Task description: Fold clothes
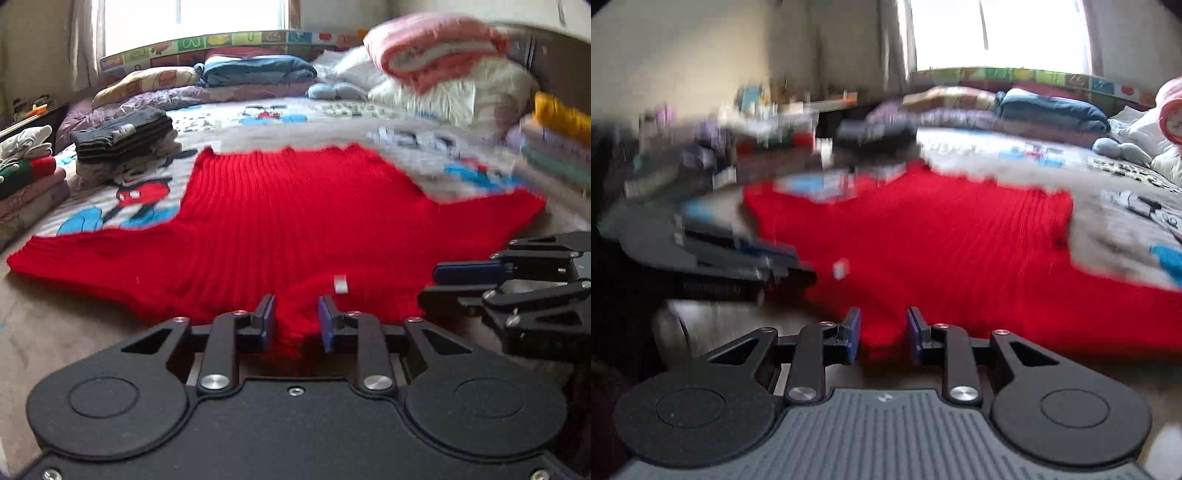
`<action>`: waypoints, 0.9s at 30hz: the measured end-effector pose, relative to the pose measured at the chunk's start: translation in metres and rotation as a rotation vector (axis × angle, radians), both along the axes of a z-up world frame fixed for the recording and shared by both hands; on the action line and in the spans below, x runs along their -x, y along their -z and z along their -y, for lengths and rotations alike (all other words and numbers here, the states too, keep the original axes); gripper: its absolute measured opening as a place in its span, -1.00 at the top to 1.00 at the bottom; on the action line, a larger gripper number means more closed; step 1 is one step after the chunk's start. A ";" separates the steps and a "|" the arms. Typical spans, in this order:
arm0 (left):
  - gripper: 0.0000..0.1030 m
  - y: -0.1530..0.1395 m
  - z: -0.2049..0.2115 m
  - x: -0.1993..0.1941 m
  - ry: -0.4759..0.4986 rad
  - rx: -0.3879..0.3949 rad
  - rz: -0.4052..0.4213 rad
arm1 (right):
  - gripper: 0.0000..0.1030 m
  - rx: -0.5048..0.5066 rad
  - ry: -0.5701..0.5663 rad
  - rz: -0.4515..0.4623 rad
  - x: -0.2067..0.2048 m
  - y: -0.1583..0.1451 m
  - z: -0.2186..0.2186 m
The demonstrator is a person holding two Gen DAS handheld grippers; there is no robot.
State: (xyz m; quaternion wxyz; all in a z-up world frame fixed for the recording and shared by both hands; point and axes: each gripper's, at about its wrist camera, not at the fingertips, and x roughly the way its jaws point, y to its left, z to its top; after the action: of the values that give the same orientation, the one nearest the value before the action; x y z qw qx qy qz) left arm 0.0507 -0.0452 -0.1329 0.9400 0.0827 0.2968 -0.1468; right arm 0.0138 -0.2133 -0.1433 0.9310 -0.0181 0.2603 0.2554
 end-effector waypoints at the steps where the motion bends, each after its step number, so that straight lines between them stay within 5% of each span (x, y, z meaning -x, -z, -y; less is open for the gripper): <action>1: 0.53 0.003 0.003 0.003 0.000 -0.020 0.016 | 0.44 0.001 0.004 0.020 0.007 0.004 0.000; 10: 0.52 0.019 0.019 0.022 0.004 -0.159 0.111 | 0.43 0.000 0.035 -0.015 0.019 0.000 0.001; 16: 0.48 0.014 0.015 0.032 0.017 -0.168 0.057 | 0.45 -0.243 0.134 -0.168 0.025 0.003 0.040; 22: 0.48 0.000 0.020 0.037 0.028 -0.144 0.033 | 0.38 -0.503 0.317 -0.218 0.025 0.005 0.091; 24: 0.43 -0.006 0.029 0.038 0.054 -0.149 0.045 | 0.28 -0.585 0.385 -0.209 0.025 0.008 0.111; 27: 0.09 -0.012 0.049 0.036 0.109 -0.157 0.063 | 0.20 -0.694 0.491 -0.187 0.026 0.013 0.143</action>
State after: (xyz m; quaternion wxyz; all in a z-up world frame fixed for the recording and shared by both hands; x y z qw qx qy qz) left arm 0.0144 -0.0938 -0.1209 0.9300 0.1768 0.2728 -0.1714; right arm -0.0124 -0.3567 -0.1560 0.8875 0.3815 0.2386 0.0994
